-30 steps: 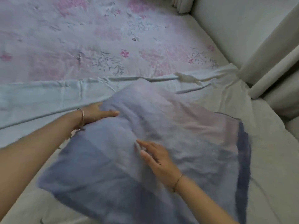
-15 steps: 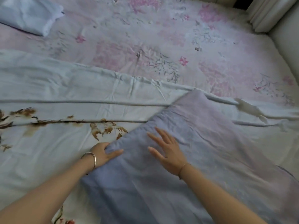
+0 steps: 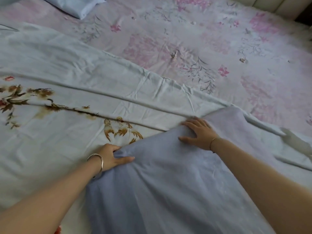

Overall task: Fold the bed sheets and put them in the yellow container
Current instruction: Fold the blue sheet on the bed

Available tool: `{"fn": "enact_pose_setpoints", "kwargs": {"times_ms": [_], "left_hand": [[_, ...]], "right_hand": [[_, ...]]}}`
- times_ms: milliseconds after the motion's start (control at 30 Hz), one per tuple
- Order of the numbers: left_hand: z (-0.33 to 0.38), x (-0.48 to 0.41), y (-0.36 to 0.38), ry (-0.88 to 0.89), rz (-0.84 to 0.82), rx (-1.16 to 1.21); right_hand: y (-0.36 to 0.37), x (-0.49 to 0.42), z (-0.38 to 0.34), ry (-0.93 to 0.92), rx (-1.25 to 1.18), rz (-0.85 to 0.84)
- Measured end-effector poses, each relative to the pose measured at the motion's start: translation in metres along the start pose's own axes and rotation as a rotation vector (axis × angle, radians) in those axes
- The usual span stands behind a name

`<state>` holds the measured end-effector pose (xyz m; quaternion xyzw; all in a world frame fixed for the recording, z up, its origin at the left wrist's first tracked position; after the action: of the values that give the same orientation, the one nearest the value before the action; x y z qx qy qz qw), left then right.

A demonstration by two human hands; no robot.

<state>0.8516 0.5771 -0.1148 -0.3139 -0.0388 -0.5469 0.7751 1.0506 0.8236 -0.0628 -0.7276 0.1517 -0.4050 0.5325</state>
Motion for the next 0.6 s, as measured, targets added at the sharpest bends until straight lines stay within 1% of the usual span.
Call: {"fn": "enact_pose_setpoints", "kwargs": {"times_ms": [100,133,167,233,267,333,400,467,600], "left_hand": [[-0.002,-0.004,0.001,0.009,-0.001,-0.010],[-0.003,-0.004,0.001,0.011,0.007,-0.010],[-0.004,-0.004,0.000,0.012,0.009,-0.018],[-0.001,-0.001,0.001,0.010,0.008,-0.022],[0.001,0.002,0.001,0.005,0.004,-0.035],[0.017,0.009,0.002,-0.012,-0.049,-0.119],[0.040,0.018,-0.001,-0.002,-0.080,-0.198],[0.078,0.025,-0.008,0.114,-0.090,-0.176],[0.173,0.035,-0.031,0.382,-0.146,-0.248]], "right_hand": [[-0.026,-0.017,0.005,-0.057,0.332,-0.059],[-0.033,-0.020,0.005,-0.063,0.422,-0.076],[-0.040,-0.022,0.006,-0.054,0.457,-0.087],[-0.048,-0.016,0.010,-0.040,0.439,-0.098],[-0.050,-0.009,0.012,-0.018,0.388,-0.108],[-0.057,0.013,0.018,0.049,0.268,-0.123],[-0.069,0.039,0.026,0.081,0.199,-0.167],[-0.089,0.071,0.046,0.125,0.172,-0.180],[-0.132,0.163,0.101,0.274,0.310,-0.178]]}}
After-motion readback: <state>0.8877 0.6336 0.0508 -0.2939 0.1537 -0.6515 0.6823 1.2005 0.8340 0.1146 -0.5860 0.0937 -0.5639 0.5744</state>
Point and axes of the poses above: each hand's wrist, its own x-axis away from the middle knuckle, its own y-axis out of the palm, z = x × y, the point moved 6 cm from there along -x, towards the middle knuckle, and after that the axes turned 10 degrees about y, right-handed, at the moved point
